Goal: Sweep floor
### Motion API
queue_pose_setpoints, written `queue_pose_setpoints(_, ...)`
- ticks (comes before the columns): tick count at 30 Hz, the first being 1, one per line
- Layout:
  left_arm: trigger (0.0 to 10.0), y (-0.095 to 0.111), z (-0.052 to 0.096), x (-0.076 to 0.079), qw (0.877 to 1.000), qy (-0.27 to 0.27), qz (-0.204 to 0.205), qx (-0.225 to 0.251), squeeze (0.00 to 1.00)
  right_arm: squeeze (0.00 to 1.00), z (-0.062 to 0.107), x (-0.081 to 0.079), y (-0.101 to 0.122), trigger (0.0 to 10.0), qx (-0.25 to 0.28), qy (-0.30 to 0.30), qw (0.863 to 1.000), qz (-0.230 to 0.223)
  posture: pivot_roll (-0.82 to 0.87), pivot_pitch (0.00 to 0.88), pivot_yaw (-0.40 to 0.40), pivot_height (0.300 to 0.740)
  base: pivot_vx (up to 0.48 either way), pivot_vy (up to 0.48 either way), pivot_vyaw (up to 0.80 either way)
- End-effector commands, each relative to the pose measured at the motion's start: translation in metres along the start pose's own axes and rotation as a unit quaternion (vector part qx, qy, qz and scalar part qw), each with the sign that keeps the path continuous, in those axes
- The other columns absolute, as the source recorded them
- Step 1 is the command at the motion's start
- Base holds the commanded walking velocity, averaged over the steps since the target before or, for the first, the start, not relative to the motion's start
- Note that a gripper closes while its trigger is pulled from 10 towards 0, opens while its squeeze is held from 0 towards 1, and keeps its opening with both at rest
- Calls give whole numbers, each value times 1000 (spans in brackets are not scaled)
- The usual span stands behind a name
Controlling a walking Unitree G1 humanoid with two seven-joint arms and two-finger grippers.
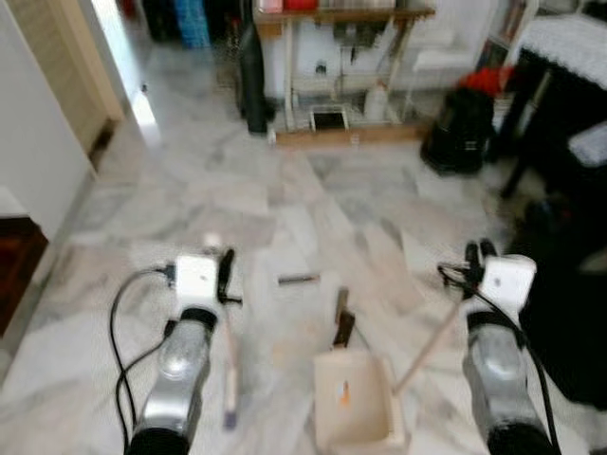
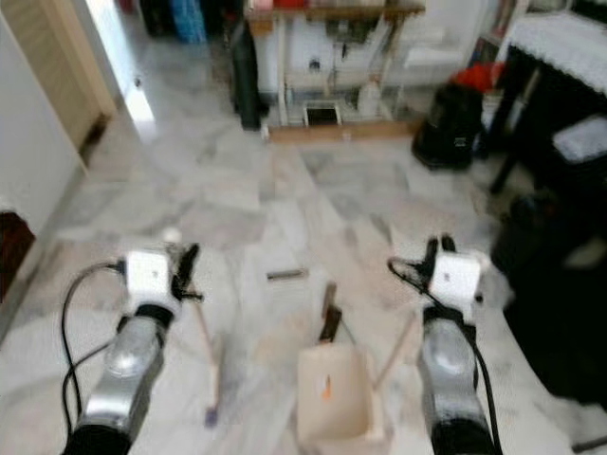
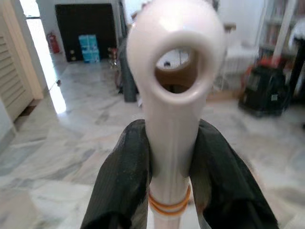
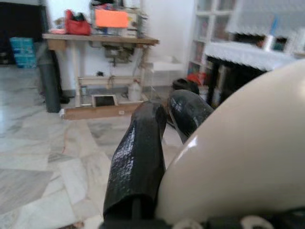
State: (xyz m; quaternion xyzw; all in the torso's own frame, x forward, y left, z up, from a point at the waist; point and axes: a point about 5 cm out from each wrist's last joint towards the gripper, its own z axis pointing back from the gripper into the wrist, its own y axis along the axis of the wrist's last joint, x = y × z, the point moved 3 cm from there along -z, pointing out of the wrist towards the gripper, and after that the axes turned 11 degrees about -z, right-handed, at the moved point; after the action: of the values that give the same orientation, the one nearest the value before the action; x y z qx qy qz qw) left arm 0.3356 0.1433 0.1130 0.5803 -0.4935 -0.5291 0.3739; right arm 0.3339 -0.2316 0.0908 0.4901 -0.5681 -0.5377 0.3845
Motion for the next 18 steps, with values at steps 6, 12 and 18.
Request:
queue_pose_setpoints(6,10000,6,-2,-12,1000,15,-10,14,0,0,-7,-11,13,10000,29,14,999,-14,22,0,-34,740,291,0,0)
queue_pose_setpoints(12,10000,6,-2,-12,1000,14,-9,14,0,0,-7,-8,13,10000,28,10,999,-15,24,0,-35,740,292,0,0)
queue_pose_setpoints(18,10000,7,-3,-15,1000,19,-12,13,0,0,-5,-6,11,10000,25,1,999,-20,23,0,-28,740,292,0,0)
